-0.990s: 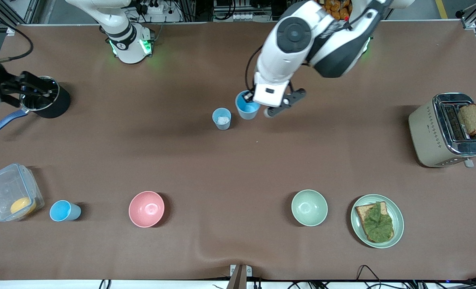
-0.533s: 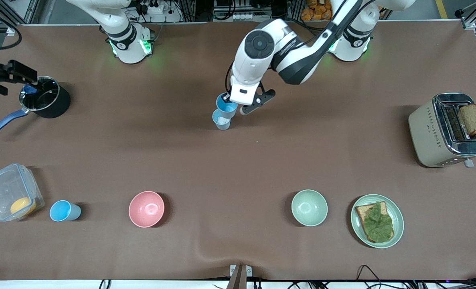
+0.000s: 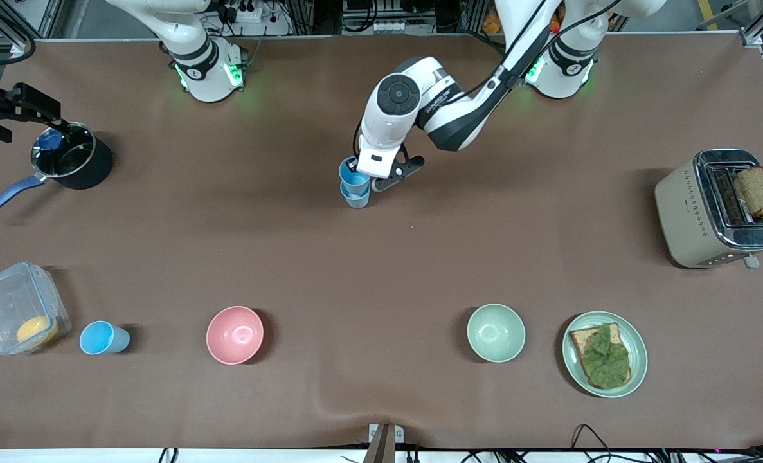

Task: Stack blue cups with both arms
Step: 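Lower the held blue cup into the standing cup with the left gripper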

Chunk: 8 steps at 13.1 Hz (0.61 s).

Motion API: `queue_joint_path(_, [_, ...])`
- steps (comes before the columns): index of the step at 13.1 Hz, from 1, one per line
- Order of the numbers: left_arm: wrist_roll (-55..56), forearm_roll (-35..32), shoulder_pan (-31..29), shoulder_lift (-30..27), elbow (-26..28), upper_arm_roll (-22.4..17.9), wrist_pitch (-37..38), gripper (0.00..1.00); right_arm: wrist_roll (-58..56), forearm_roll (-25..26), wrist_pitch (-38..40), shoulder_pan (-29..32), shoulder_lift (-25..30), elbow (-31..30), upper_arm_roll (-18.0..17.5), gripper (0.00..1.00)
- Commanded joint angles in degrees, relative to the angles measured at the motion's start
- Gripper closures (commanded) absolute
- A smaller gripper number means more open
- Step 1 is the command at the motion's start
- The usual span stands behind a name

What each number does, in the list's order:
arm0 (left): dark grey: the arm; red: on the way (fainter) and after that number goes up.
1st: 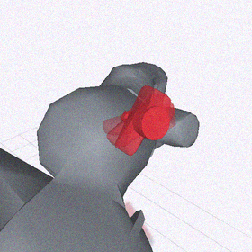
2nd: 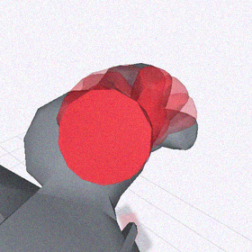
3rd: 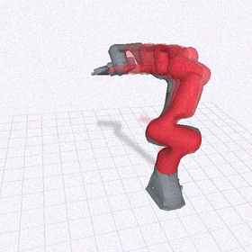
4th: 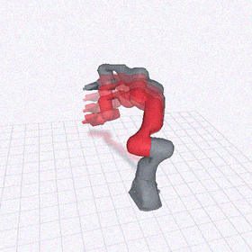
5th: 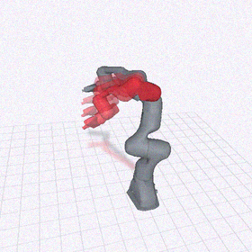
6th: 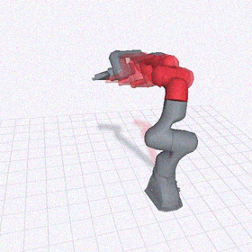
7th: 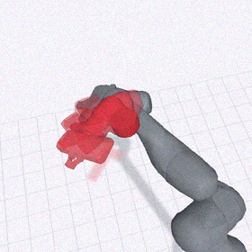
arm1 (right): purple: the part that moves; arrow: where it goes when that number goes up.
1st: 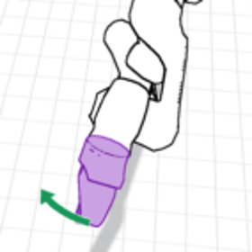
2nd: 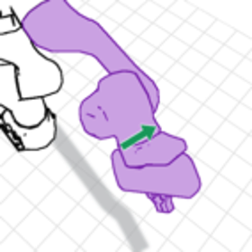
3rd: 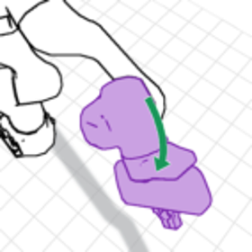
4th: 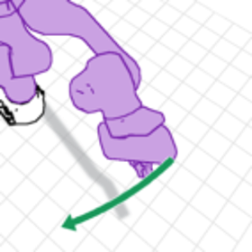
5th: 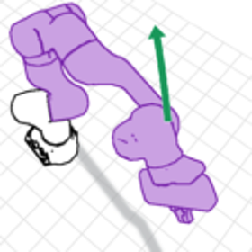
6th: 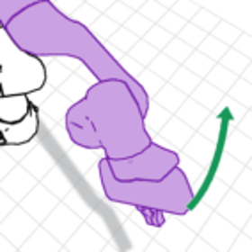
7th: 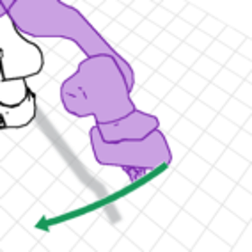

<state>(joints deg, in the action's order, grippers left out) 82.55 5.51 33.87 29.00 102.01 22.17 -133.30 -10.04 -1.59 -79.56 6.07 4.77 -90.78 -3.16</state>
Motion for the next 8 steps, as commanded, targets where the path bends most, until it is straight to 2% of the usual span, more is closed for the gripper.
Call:
queue_joint_path(1, [2.25, -2.51, 1.02, 0.8, 0.03, -0.38, -1.35, 1.0, 0.99, 0.71, 0.11, 0.35, 0.86, -0.45, -0.62, 0.0])
queue_joint_path(2, [2.44, -2.52, 0.93, 0.88, 0.03, -0.38, -1.35, 1.0, 1.07, 0.71, 0.02, 0.35, 0.86, -0.63, -0.62, 0.0])
queue_joint_path(3, [2.0, -2.61, 0.67, 0.97, -0.14, -0.38, -1.35, 0.62, 0.99, 0.63, -0.24, 0.35, 0.86, -0.63, -0.62, 0.0])
queue_joint_path(4, [2.0, -3.48, 0.93, 1.23, -0.32, -0.55, -1.27, 0.01, 0.99, 0.62, -0.24, 0.35, 0.95, -0.63, -0.62, 0.0])
queue_joint_path(8, [2.18, -5.68, -0.21, -0.77, -1.28, -1.16, -0.83, 0.0, 0.99, 0.54, -1.56, 0.26, 0.42, -0.54, -0.62, 0.0])
